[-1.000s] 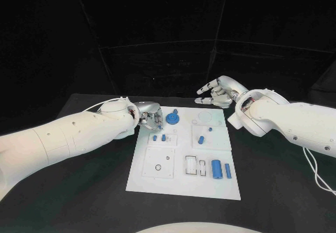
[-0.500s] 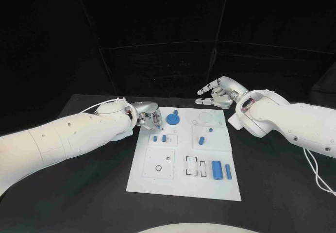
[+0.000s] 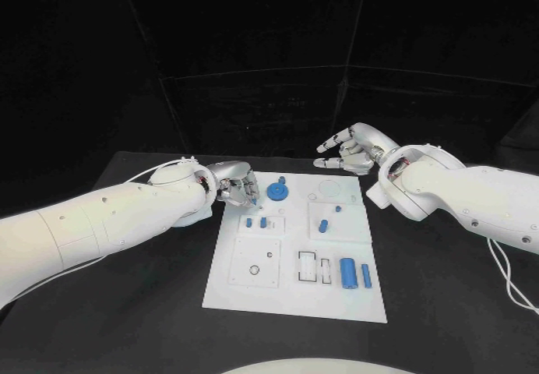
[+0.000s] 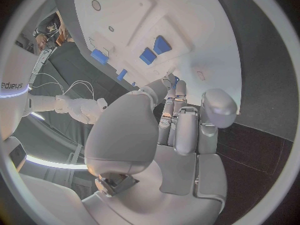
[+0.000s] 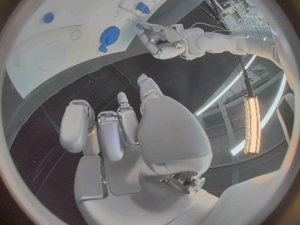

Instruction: Assemble the parts on the task board

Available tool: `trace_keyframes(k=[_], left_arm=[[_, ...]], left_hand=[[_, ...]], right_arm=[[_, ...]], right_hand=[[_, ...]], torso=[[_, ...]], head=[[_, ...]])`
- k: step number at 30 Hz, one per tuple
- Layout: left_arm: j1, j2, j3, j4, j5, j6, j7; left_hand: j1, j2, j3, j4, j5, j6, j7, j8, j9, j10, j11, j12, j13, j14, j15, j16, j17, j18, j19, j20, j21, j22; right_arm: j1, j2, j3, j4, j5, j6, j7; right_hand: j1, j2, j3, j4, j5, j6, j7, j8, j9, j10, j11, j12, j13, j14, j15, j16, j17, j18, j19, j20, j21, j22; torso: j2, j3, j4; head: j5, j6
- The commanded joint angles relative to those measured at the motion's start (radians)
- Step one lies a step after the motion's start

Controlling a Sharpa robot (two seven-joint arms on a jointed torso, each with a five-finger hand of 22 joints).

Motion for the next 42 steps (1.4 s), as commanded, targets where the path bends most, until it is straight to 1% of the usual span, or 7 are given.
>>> trace_keyframes(k=[1,5,9,15,22,31,42], left_arm=[[0.001,0.001,0.001,0.004,0.025,-0.017,0.018],[0.001,0.007,0.001,0.004,0.028,-0.014,0.02],[0.001,0.016,0.001,-0.003,0.029,-0.007,0.018],[0.001,0.031,0.001,-0.015,0.03,0.002,0.017],[0.001,0.045,0.001,-0.026,0.03,0.012,0.015],[0.001,0.051,0.0,-0.039,0.03,0.035,0.005],[0.001,0.053,0.0,-0.043,0.03,0.065,-0.001]], left_hand=[[-0.004,0.002,0.003,-0.005,-0.002,0.008,-0.002,-0.006,0.0,0.009,0.0,-0.004,-0.001,0.033,-0.004,0.0,-0.001,-0.012,0.004,0.001,0.004,0.0],[-0.005,0.002,0.003,-0.006,-0.002,0.008,-0.001,-0.007,-0.001,0.01,0.001,-0.005,-0.001,0.034,-0.004,0.001,0.0,-0.012,0.004,0.001,0.004,0.001],[-0.007,0.0,0.003,-0.006,-0.002,0.008,-0.001,-0.007,-0.001,0.01,0.001,-0.005,-0.002,0.033,-0.004,0.0,-0.001,-0.012,0.003,0.001,0.003,0.001],[-0.009,-0.002,0.002,-0.006,-0.002,0.008,0.0,-0.008,-0.002,0.01,0.002,-0.006,-0.002,0.033,-0.003,0.0,-0.001,-0.012,0.003,0.001,0.005,0.002],[-0.009,-0.002,0.002,-0.007,-0.002,0.008,0.0,-0.008,-0.002,0.01,0.002,-0.007,-0.002,0.033,-0.003,0.0,-0.003,-0.012,0.003,0.001,0.005,0.002],[-0.01,-0.002,0.002,-0.007,-0.002,0.008,0.0,-0.009,-0.002,0.01,0.002,-0.007,-0.002,0.033,-0.003,-0.001,-0.004,-0.012,0.003,0.001,0.003,0.001],[-0.01,-0.002,0.002,-0.007,-0.002,0.008,0.0,-0.009,-0.003,0.01,0.002,-0.007,-0.002,0.032,-0.003,-0.002,-0.007,-0.012,0.003,0.001,0.002,0.0]], right_arm=[[0.002,-0.001,0.001,0.001,-0.001,-0.003,0.006],[0.002,0.0,0.001,0.001,-0.001,-0.003,0.006],[0.002,0.0,0.001,0.002,-0.001,-0.002,0.006],[0.002,0.0,0.001,0.003,-0.001,-0.002,0.006],[0.002,0.0,0.001,0.004,-0.001,-0.002,0.006],[0.002,-0.001,0.001,0.005,-0.001,-0.003,0.005],[0.002,-0.002,0.001,0.006,-0.001,-0.003,0.005]], right_hand=[[0.001,0.013,-0.003,-0.005,0.005,0.006,-0.001,0.004,-0.001,-0.007,0.0,-0.001,0.039,0.068,-0.008,-0.005,0.078,0.006,-0.008,0.0,-0.003,-0.001],[0.001,0.013,-0.003,-0.005,0.005,0.006,-0.001,0.004,-0.001,-0.007,0.0,-0.001,0.039,0.068,-0.008,-0.005,0.078,0.006,-0.008,0.0,-0.003,-0.001],[0.001,0.013,-0.003,-0.005,0.005,0.006,-0.001,0.004,-0.001,-0.007,0.0,-0.001,0.039,0.068,-0.008,-0.005,0.078,0.006,-0.008,0.0,-0.003,-0.001],[0.001,0.013,-0.003,-0.005,0.005,0.006,-0.001,0.004,-0.001,-0.007,0.0,-0.001,0.039,0.068,-0.008,-0.005,0.078,0.006,-0.008,0.0,-0.003,-0.001],[0.001,0.013,-0.003,-0.005,0.005,0.006,-0.001,0.004,-0.001,-0.007,0.0,-0.001,0.039,0.068,-0.008,-0.005,0.078,0.006,-0.008,0.0,-0.003,-0.001],[0.001,0.013,-0.003,-0.005,0.005,0.006,-0.001,0.004,-0.001,-0.007,0.0,-0.001,0.039,0.068,-0.008,-0.005,0.078,0.006,-0.008,0.0,-0.003,-0.001],[0.001,0.013,-0.003,-0.005,0.005,0.006,-0.001,0.004,-0.001,-0.007,0.0,-0.001,0.039,0.068,-0.008,-0.005,0.078,0.006,-0.008,0.0,-0.003,-0.001]], torso=[[0.0,0.0001,-0.0006],[0.001,0.0007,-0.0012],[0.002,0.0004,-0.002],[0.001,0.0006,-0.0009],[0.001,0.0009,-0.0017],[0.001,0.0001,0.0],[0.001,0.0001,-0.0004]], head=[[0.0,0.0],[0.001,0.001],[0.0,0.002],[-0.004,0.0],[-0.003,0.0],[-0.006,-0.004],[-0.005,-0.01]])
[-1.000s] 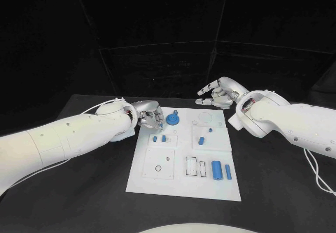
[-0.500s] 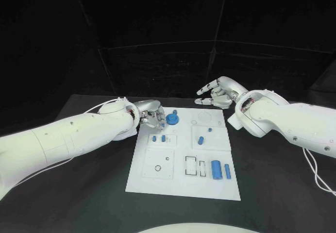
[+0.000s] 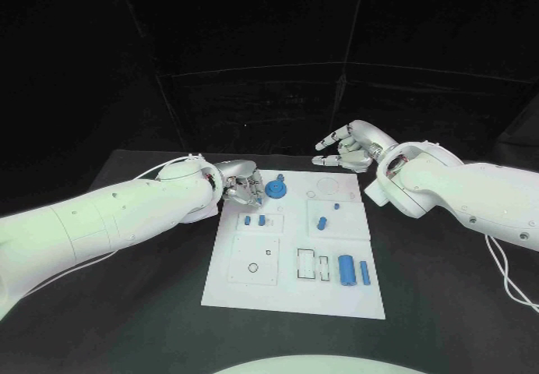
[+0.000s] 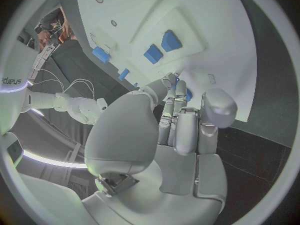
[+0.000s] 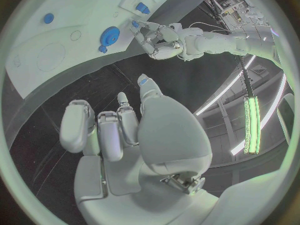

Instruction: Assemble the parts on the task board

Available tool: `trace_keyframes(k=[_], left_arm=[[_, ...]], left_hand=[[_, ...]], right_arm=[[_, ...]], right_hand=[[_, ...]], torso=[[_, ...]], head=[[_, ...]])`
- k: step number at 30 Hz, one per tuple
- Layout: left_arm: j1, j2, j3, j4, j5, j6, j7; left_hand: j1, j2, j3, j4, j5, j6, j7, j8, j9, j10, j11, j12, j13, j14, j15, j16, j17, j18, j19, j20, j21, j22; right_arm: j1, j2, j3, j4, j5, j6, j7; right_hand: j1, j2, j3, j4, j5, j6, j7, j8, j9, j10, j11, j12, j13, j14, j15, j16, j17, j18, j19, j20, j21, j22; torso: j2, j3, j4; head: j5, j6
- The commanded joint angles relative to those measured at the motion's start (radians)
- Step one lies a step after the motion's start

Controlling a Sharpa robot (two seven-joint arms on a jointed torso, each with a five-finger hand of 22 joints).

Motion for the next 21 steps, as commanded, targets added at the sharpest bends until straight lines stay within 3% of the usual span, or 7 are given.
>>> trace_keyframes(k=[1,21], left_arm=[[0.001,0.002,0.001,0.0,0.005,0.03,-0.004],[-0.004,0.018,0.0,-0.025,-0.008,0.03,-0.003]], left_hand=[[-0.01,-0.002,-0.001,-0.004,-0.002,0.008,0.0,-0.005,0.0,0.007,-0.002,-0.003,-0.001,0.032,-0.003,-0.002,-0.001,-0.012,0.003,0.001,0.002,-0.001],[-0.01,-0.002,0.0,-0.005,-0.002,0.008,0.0,-0.006,-0.001,0.007,-0.002,-0.004,-0.001,0.032,-0.003,-0.003,-0.002,-0.012,0.002,0.001,0.002,-0.001]], right_arm=[[0.002,-0.001,0.001,0.003,-0.001,-0.003,0.005],[0.002,0.001,0.001,0.003,-0.001,-0.002,0.006]], right_hand=[[0.001,0.013,-0.003,-0.005,0.005,0.006,-0.001,0.004,-0.001,-0.007,0.0,-0.001,0.039,0.067,-0.008,-0.005,0.078,0.006,-0.008,0.0,-0.003,-0.001],[0.001,0.013,-0.003,-0.005,0.005,0.006,-0.001,0.004,-0.001,-0.007,0.0,-0.001,0.039,0.067,-0.008,-0.005,0.078,0.006,-0.008,0.0,-0.003,-0.001]], torso=[[0.0,-0.0003,0.0002],[0.0,-0.0006,-0.0004]], head=[[0.001,-0.002],[0.0,-0.006]])
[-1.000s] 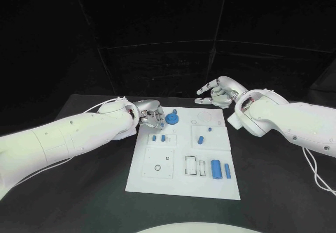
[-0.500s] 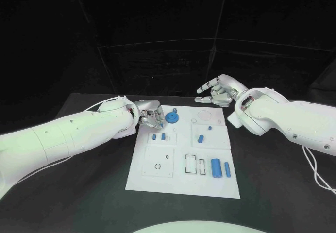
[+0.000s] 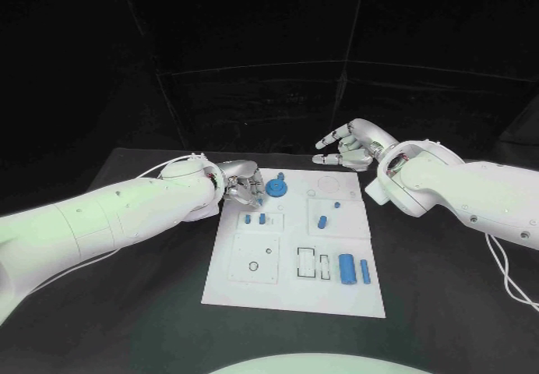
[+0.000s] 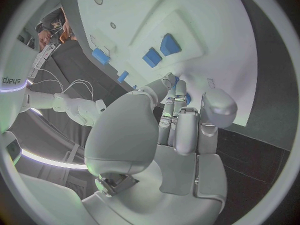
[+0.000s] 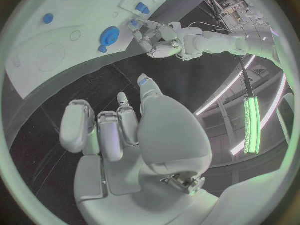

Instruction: Assemble the parts on the task board

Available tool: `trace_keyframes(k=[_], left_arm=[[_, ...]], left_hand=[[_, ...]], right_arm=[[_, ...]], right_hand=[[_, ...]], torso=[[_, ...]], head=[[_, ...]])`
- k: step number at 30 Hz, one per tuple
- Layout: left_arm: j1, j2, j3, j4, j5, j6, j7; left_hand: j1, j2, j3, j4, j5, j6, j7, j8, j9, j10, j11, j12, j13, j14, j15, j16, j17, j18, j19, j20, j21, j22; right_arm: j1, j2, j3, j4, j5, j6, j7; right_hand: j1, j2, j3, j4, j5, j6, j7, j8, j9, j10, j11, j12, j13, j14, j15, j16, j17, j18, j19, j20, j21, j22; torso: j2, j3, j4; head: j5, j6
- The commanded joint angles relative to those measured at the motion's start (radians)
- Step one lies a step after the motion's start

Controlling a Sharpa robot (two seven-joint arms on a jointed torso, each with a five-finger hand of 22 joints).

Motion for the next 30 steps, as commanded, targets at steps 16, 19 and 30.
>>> trace_keyframes(k=[16,19,30], left_arm=[[-0.005,0.006,0.0,-0.012,-0.018,0.024,-0.011],[-0.005,0.006,0.0,-0.011,-0.018,0.026,-0.013],[-0.006,0.004,0.0,-0.009,-0.018,0.006,-0.011]], left_hand=[[-0.012,-0.003,-0.001,-0.005,-0.002,0.008,0.0,-0.007,-0.001,0.007,-0.001,-0.005,-0.001,0.032,-0.003,-0.003,-0.001,-0.012,0.002,0.001,0.002,0.0],[-0.013,-0.005,-0.002,-0.006,-0.002,0.007,0.0,-0.008,-0.002,0.006,-0.001,-0.006,-0.002,0.031,-0.002,-0.003,-0.002,-0.012,0.001,0.002,0.001,-0.001],[-0.024,-0.015,0.001,-0.013,-0.002,-0.047,0.021,-0.05,-0.017,-0.005,0.015,-0.024,-0.006,0.03,0.01,-0.002,-0.004,-0.014,-0.001,0.009,0.005,0.005]], right_arm=[[0.002,0.001,0.001,0.001,-0.001,-0.002,0.006],[0.002,0.001,0.001,0.0,-0.001,-0.002,0.006],[0.002,0.002,0.001,-0.001,-0.001,-0.002,0.007]], right_hand=[[0.001,0.013,-0.003,-0.005,0.005,0.006,-0.001,0.004,-0.001,-0.007,0.0,-0.001,0.039,0.068,-0.008,-0.005,0.078,0.006,-0.008,0.0,-0.003,-0.001],[0.001,0.013,-0.003,-0.005,0.005,0.006,-0.001,0.004,-0.001,-0.007,0.0,-0.001,0.039,0.068,-0.008,-0.005,0.078,0.006,-0.008,0.0,-0.003,-0.001],[0.001,0.013,-0.003,-0.005,0.005,0.006,-0.001,0.004,-0.001,-0.007,0.0,-0.001,0.039,0.068,-0.008,-0.005,0.078,0.006,-0.008,0.0,-0.003,-0.001]], torso=[[0.0,0.0,-0.0002],[-0.001,0.0,-0.0003],[-0.001,0.0001,0.0005]], head=[[-0.002,-0.004],[-0.002,-0.004],[-0.001,-0.003]])
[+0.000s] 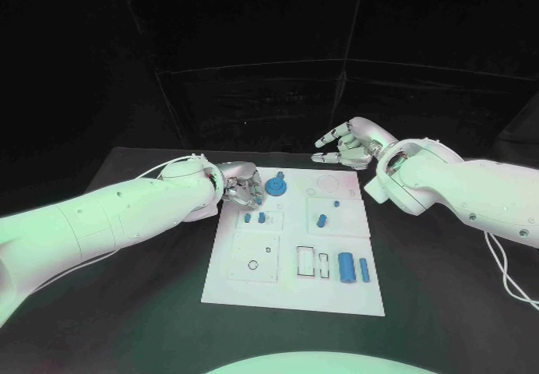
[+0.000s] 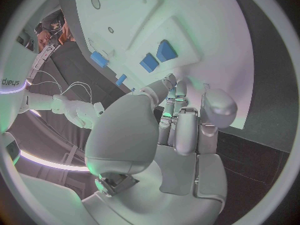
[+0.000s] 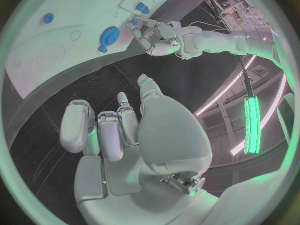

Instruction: Assemble the parts on the task board

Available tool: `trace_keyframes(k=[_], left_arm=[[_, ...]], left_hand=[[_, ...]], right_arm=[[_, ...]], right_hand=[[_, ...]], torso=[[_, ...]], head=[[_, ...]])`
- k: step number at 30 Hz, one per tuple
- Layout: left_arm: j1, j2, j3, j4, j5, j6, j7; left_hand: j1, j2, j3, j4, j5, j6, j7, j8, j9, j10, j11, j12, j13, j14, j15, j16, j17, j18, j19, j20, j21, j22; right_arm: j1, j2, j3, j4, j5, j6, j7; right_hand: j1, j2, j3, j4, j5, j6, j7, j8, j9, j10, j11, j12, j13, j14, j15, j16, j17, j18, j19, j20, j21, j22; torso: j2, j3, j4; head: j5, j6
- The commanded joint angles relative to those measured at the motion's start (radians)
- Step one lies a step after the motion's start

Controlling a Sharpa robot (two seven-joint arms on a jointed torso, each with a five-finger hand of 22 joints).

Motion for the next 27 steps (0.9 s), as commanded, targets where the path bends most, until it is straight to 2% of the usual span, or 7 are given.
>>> trace_keyframes(k=[1,11,15,21,25,27], left_arm=[[0.001,0.001,0.001,-0.001,-0.005,-0.008,-0.002],[0.001,0.0,0.001,-0.003,-0.005,-0.016,-0.002],[0.001,-0.002,0.001,-0.005,0.003,-0.017,-0.006],[0.001,-0.016,0.001,-0.002,0.009,-0.01,-0.017],[0.001,-0.037,0.001,0.009,0.011,-0.009,-0.021],[0.001,-0.051,0.001,0.016,0.014,-0.014,-0.02]], left_hand=[[-0.01,-0.001,0.002,-0.008,-0.002,-0.018,0.003,-0.012,-0.002,0.001,0.01,-0.008,-0.002,0.03,0.01,-0.001,-0.002,-0.014,-0.001,0.01,0.005,0.002],[-0.017,-0.005,0.007,-0.012,-0.002,-0.052,0.005,-0.042,-0.002,0.002,0.012,-0.015,-0.002,0.028,0.013,-0.001,-0.005,-0.013,-0.003,0.013,0.005,0.004],[-0.025,-0.01,0.005,-0.011,-0.002,-0.063,0.01,-0.052,-0.001,-0.004,0.016,-0.022,-0.004,0.027,0.015,-0.002,-0.009,-0.013,-0.004,0.015,0.003,0.003],[-0.032,-0.015,0.004,-0.01,-0.002,-0.065,0.014,-0.058,0.0,-0.019,0.022,-0.034,-0.007,0.026,0.02,-0.004,-0.015,-0.013,-0.006,0.018,0.0,0.001],[-0.029,-0.014,0.008,-0.013,-0.002,-0.059,0.016,-0.057,0.002,-0.024,0.024,-0.038,-0.008,0.025,0.022,-0.005,-0.019,-0.012,-0.007,0.02,-0.001,0.0],[-0.026,-0.013,0.011,-0.015,-0.002,-0.055,0.017,-0.057,0.003,-0.024,0.024,-0.039,-0.008,0.024,0.022,-0.005,-0.019,-0.012,-0.008,0.021,-0.002,0.0]], right_arm=[[0.002,0.001,0.001,0.001,-0.001,-0.002,0.007],[0.002,0.0,0.001,-0.001,-0.004,0.001,0.002],[0.002,0.001,0.001,-0.006,-0.009,0.012,-0.006],[0.002,-0.001,0.0,-0.014,-0.049,0.044,-0.024],[0.002,-0.005,0.0,-0.022,-0.108,0.084,-0.041],[0.001,-0.008,0.0,-0.027,-0.153,0.109,-0.052]], right_hand=[[0.001,0.013,-0.003,-0.005,0.005,0.006,-0.001,0.004,-0.001,-0.007,0.0,-0.001,0.039,0.068,-0.008,-0.005,0.078,0.006,-0.008,0.0,-0.003,-0.001],[0.001,0.014,-0.005,-0.007,0.004,0.006,-0.001,0.004,-0.002,-0.011,0.0,-0.008,0.032,0.067,-0.008,-0.007,0.074,0.007,-0.01,0.0,-0.006,-0.007],[0.005,0.015,-0.009,-0.01,-0.004,-0.003,-0.001,0.002,-0.003,-0.117,-0.001,-0.176,-0.123,0.061,-0.009,-0.02,0.048,0.014,-0.027,-0.001,-0.025,-0.044],[0.025,0.02,-0.011,-0.013,-0.035,0.021,-0.012,0.019,0.001,-0.33,-0.011,-0.584,-0.492,0.042,-0.018,-0.068,-0.039,0.032,-0.065,-0.011,-0.082,-0.142],[0.053,0.021,-0.001,-0.013,-0.034,0.051,-0.014,0.027,0.001,-0.358,-0.013,-0.733,-0.622,0.041,-0.024,-0.082,-0.058,0.032,-0.065,-0.015,-0.096,-0.159],[0.07,0.013,0.005,-0.014,-0.037,0.067,-0.013,0.026,-0.001,-0.349,-0.01,-0.814,-0.704,0.042,-0.022,-0.086,-0.064,0.033,-0.063,-0.016,-0.101,-0.165]], torso=[[0.0,-0.0001,0.0],[0.0,0.0,0.0005],[0.0,-0.0001,0.0005],[-0.001,0.0002,-0.0001],[-0.001,-0.0008,0.0007],[-0.002,-0.0011,0.0013]], head=[[0.002,0.002],[0.001,0.003],[0.001,0.005],[0.0,0.007],[-0.004,0.011],[-0.005,0.012]])
